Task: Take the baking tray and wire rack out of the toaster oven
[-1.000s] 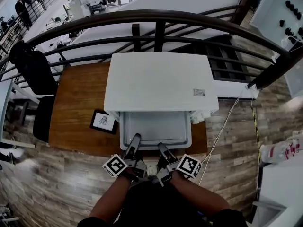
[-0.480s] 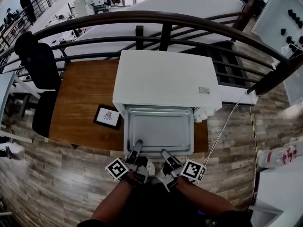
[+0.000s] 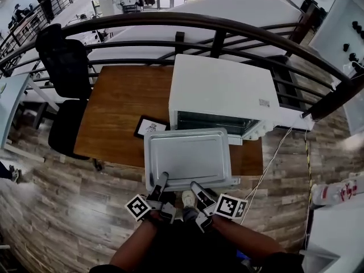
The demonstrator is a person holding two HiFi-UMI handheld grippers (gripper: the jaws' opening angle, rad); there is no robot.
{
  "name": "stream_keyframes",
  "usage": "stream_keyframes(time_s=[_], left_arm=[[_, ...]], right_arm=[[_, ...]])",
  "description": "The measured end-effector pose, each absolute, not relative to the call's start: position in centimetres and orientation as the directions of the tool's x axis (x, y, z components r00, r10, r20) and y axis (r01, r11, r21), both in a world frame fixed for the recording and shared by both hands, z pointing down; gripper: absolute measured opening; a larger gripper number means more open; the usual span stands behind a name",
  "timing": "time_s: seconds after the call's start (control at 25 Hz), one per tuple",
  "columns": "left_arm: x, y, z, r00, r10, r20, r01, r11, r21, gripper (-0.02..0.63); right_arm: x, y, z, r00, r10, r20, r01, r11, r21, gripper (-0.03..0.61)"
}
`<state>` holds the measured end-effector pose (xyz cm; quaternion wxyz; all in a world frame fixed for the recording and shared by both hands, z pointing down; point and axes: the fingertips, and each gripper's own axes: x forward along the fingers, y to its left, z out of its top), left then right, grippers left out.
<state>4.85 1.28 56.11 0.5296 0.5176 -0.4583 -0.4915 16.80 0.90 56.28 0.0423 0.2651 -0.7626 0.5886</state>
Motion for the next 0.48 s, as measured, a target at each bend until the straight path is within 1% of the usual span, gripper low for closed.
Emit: stream_keyframes(time_s=[0.28,0.48], left_arm=[[-2.4,6.7,54.2,-0.031,-0.998,-0.057,0.069,-0.059,0.996,0.023],[-6.6,9.5,52.9,-0.079,-0.994,-0.080,0.062,-0.085,0.994,0.022]], right_arm=[[9.7,5.0,54.3,-0.903,-0.233,0.362,-0.421,0.311,-0.852,0.122],[5.4,7.4,53.0,-0.924,-0.174,0.340,-0.381,0.384,-0.841,0.129]])
